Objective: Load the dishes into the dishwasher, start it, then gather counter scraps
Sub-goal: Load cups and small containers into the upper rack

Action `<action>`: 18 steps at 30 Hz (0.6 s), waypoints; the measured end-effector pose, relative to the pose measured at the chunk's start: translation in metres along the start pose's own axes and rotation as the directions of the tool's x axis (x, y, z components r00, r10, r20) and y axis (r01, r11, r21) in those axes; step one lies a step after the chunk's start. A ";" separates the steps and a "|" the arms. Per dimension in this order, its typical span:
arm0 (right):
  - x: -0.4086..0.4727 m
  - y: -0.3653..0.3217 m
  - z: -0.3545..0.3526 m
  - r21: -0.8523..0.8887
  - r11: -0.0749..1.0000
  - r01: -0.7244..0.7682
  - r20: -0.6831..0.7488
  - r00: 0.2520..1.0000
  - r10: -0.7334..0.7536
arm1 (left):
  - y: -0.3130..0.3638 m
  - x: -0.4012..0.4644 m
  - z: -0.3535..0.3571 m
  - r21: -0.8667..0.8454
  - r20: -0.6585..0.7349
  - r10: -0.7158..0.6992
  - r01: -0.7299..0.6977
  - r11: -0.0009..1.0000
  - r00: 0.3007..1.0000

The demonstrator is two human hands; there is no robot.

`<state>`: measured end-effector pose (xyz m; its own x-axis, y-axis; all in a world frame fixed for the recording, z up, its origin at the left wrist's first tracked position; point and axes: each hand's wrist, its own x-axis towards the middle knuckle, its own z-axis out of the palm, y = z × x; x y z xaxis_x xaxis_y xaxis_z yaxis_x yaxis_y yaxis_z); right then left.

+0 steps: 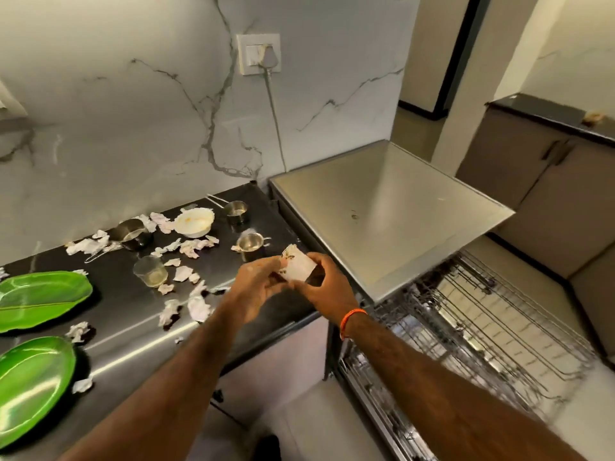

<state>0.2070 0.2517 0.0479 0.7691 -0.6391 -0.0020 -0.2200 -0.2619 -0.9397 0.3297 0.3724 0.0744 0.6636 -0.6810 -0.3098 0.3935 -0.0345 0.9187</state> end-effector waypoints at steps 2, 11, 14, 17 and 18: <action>-0.013 0.010 -0.027 0.066 0.997 -0.033 -0.096 0.995 0.039 | -0.011 0.001 0.030 0.017 0.041 -0.037 0.036 0.999 0.998; -0.080 0.093 -0.147 0.123 0.972 -0.202 -0.479 0.846 0.236 | -0.093 0.021 0.176 0.558 0.295 0.107 -0.262 0.787 0.950; -0.105 0.130 -0.175 0.146 0.944 -0.295 -0.533 0.781 0.326 | -0.123 0.026 0.223 0.613 0.385 -0.112 -0.163 0.773 0.916; -0.129 0.165 -0.201 0.199 0.893 -0.404 -0.597 0.673 0.437 | -0.157 0.037 0.272 0.680 0.469 -0.372 -0.059 0.731 0.801; -0.136 0.174 -0.207 0.223 0.871 -0.438 -0.599 0.643 0.477 | -0.167 0.040 0.285 0.693 0.484 -0.421 -0.043 0.720 0.767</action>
<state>-0.0601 0.1432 -0.0447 0.0303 -0.9691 -0.2448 -0.3951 0.2134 -0.8935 0.1086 0.1425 -0.0217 0.0357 -0.8621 -0.5056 -0.1863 -0.5027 0.8441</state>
